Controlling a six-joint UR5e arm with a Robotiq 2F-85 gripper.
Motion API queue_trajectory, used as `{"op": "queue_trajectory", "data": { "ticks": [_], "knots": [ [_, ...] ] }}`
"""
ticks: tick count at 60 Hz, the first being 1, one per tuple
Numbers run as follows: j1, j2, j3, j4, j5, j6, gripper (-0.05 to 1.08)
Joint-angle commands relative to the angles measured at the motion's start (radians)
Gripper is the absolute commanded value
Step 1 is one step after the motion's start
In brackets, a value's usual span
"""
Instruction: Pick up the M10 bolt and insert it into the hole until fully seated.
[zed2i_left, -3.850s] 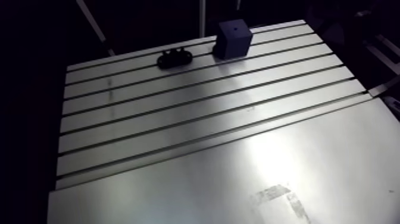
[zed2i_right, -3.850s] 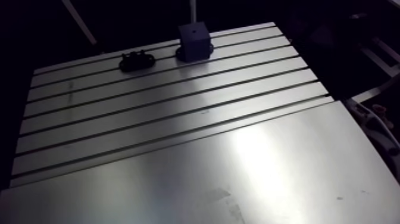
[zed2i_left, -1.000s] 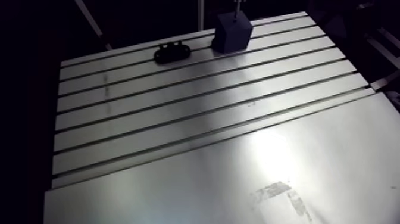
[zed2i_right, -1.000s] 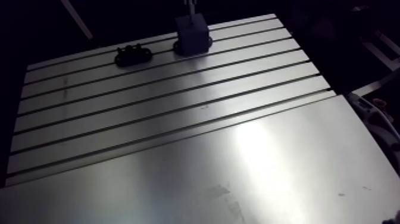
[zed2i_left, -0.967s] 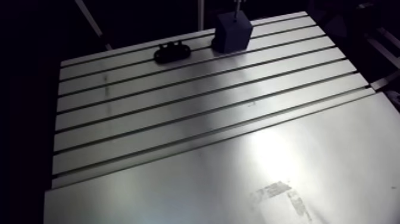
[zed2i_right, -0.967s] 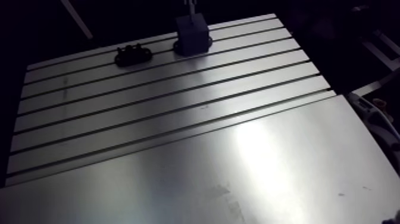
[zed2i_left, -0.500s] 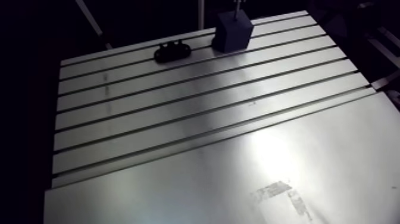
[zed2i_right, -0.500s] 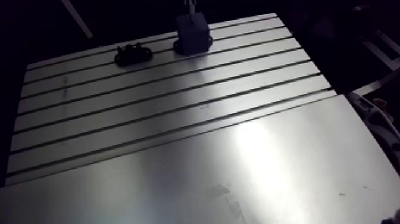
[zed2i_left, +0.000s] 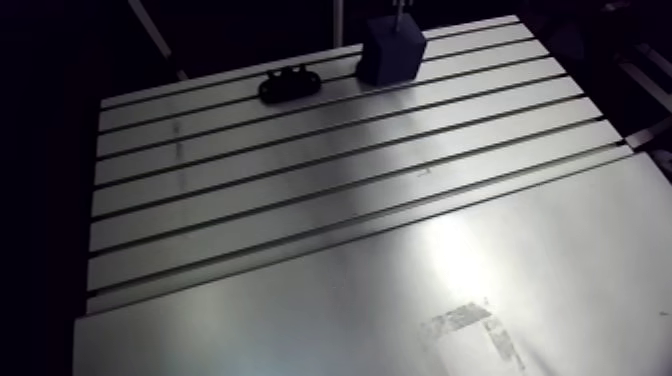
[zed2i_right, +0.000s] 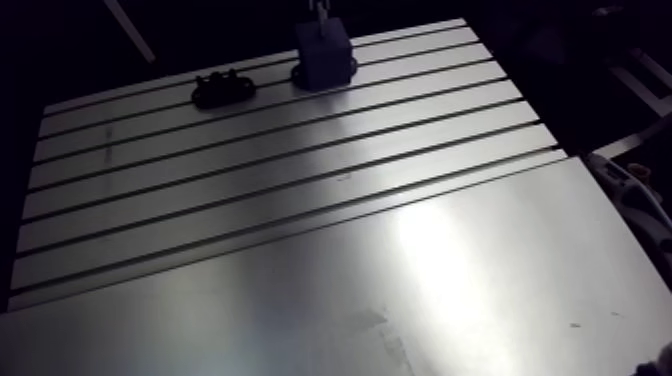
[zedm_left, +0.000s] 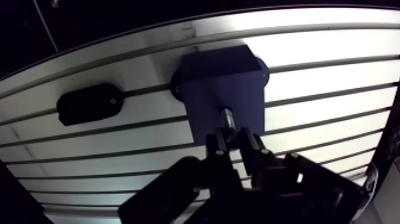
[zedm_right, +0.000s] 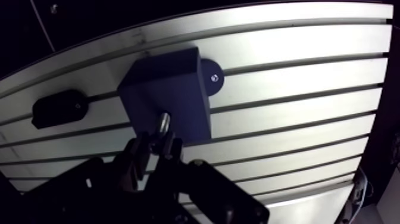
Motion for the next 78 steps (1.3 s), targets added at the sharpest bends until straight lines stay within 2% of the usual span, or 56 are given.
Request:
{"op": "queue_trajectory", "data": {
  "ticks": [1, 35, 36, 37, 38, 39, 40, 41, 42, 43, 44, 78],
  "knots": [
    [-0.001, 0.001, 0.002, 0.000, 0.000, 0.000, 1.07],
    [-0.002, 0.001, 0.019, -0.003, -0.002, 0.001, 1.05],
    [-0.001, 0.001, 0.021, -0.007, -0.002, 0.000, 1.02],
    [-0.001, 0.001, 0.021, -0.010, -0.002, 0.000, 0.94],
    [-0.001, 0.001, 0.021, -0.010, -0.002, 0.000, 0.94],
    [0.000, 0.001, 0.021, -0.015, -0.003, -0.002, 0.83],
    [0.000, 0.001, 0.021, -0.015, -0.003, -0.002, 0.83],
    [0.000, 0.001, 0.021, -0.018, -0.003, -0.001, 0.58],
    [0.002, 0.001, 0.022, -0.020, -0.006, -0.001, 0.21],
    [0.002, 0.001, 0.022, -0.020, -0.006, -0.001, 0.21],
    [0.003, 0.000, 0.022, -0.020, -0.009, -0.001, 0.03],
    [0.003, -0.005, 0.038, -0.049, -0.005, -0.003, 0.00]
  ]
}}
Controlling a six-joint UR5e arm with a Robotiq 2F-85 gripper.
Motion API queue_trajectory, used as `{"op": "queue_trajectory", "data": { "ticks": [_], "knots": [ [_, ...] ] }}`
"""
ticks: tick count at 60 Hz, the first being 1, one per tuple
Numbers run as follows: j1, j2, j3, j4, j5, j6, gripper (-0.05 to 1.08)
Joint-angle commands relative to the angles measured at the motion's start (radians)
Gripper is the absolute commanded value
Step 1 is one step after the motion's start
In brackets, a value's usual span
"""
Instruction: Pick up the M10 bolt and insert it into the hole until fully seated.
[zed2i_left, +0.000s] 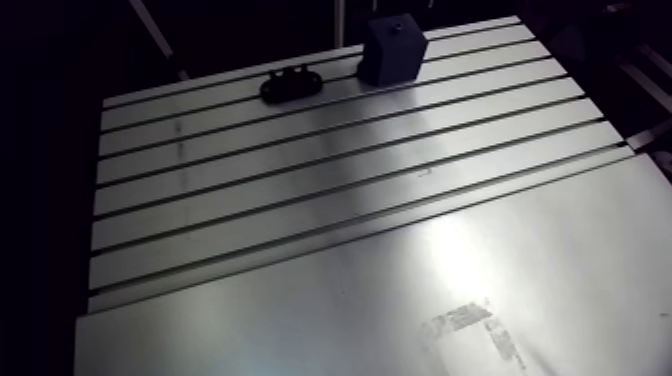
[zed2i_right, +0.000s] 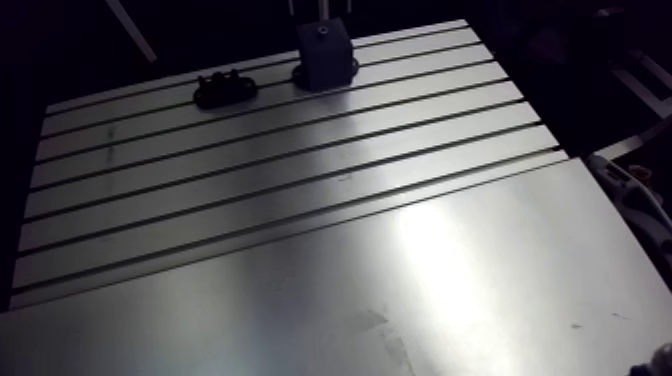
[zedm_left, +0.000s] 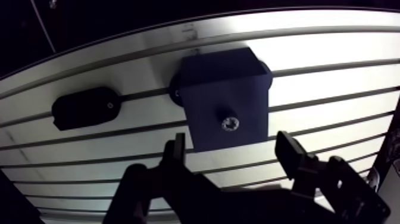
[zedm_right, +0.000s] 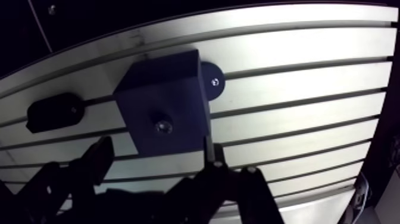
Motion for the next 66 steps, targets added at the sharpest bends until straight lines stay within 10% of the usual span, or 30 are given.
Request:
{"op": "queue_trajectory", "data": {
  "ticks": [1, 66],
  "knots": [
    [-0.001, -0.003, 0.001, -0.003, 0.001, 0.001, 0.00],
    [0.179, -0.410, 0.073, 0.154, 0.044, -0.014, 0.00]
  ]
}}
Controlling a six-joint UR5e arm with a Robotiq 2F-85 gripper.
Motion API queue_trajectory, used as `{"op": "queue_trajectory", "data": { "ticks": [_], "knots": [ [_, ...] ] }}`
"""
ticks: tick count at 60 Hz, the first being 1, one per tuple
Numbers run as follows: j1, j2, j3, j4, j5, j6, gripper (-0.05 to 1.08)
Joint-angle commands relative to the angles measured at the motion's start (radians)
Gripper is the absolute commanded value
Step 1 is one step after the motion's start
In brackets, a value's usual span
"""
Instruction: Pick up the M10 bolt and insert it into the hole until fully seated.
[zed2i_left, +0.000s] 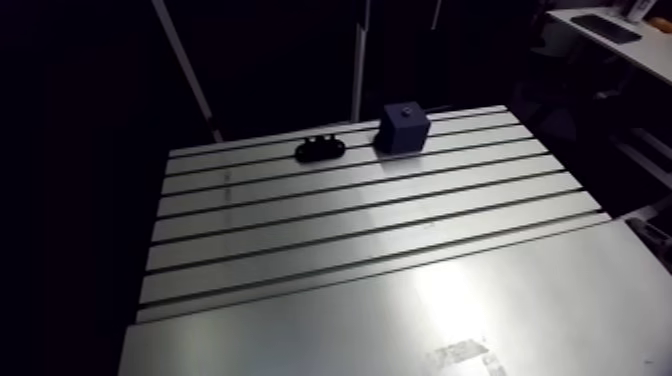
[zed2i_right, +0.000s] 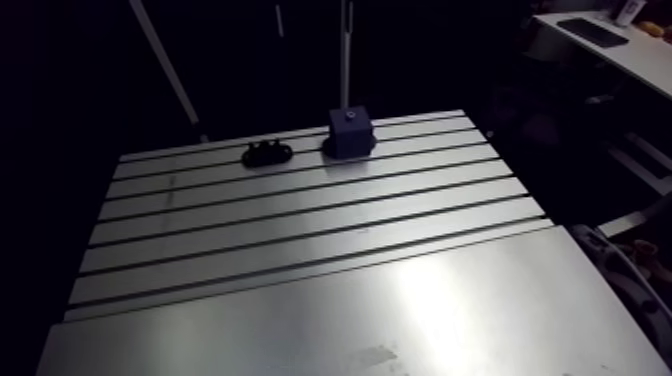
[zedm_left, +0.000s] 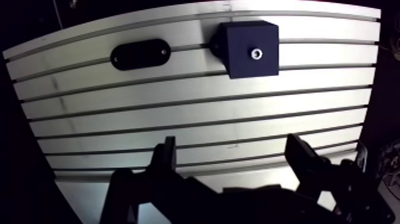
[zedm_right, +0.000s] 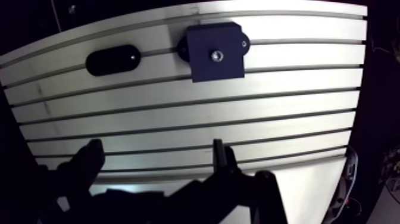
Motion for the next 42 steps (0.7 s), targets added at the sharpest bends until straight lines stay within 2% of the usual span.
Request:
{"op": "queue_trajectory", "data": {
  "ticks": [1, 15, 42],
  "knots": [
    [0.106, -0.187, 0.048, 0.057, 0.027, 0.000, 0.00],
    [0.106, -0.238, 0.088, 0.056, 0.020, 0.007, 0.00],
    [0.106, -0.257, 0.121, 0.057, 0.022, -0.004, 0.01]
  ]
}}
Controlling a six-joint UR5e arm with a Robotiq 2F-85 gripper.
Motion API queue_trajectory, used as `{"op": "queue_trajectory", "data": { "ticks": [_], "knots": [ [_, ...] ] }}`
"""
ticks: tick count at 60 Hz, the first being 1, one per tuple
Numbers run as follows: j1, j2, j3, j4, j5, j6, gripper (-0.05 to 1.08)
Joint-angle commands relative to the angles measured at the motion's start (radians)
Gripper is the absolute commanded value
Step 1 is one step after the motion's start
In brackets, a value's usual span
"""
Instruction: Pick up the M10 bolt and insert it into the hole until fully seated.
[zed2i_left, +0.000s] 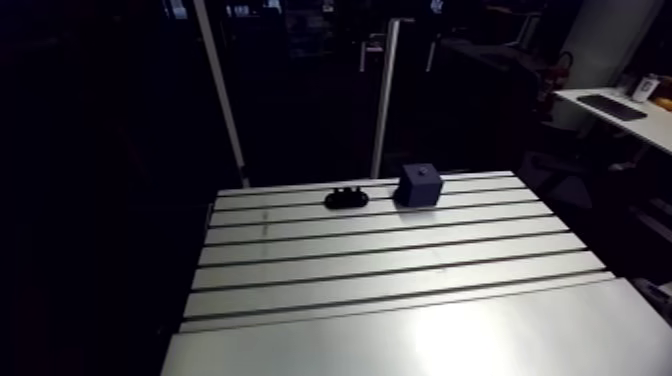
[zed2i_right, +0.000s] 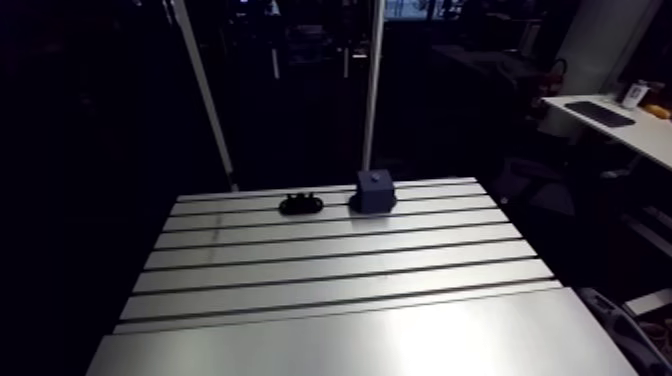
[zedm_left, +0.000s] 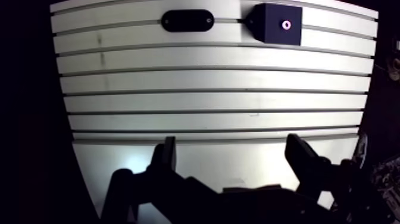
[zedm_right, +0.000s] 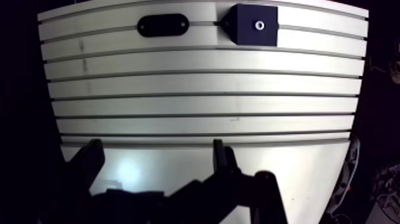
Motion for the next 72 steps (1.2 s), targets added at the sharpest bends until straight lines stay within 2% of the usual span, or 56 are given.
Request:
{"op": "queue_trajectory", "data": {
  "ticks": [1, 24, 37, 70, 72],
  "knots": [
    [0.012, -0.042, 0.036, 0.005, 0.002, -0.005, 0.01],
    [0.012, -0.045, 0.039, 0.001, 0.000, -0.059, 0.01],
    [0.039, -0.080, 0.081, -0.021, 0.003, -0.060, 0.01],
    [0.051, -0.124, 0.099, -0.039, 0.004, -0.005, 0.01],
    [0.052, -0.128, 0.105, -0.039, 0.000, -0.005, 0.01]
  ]
}}
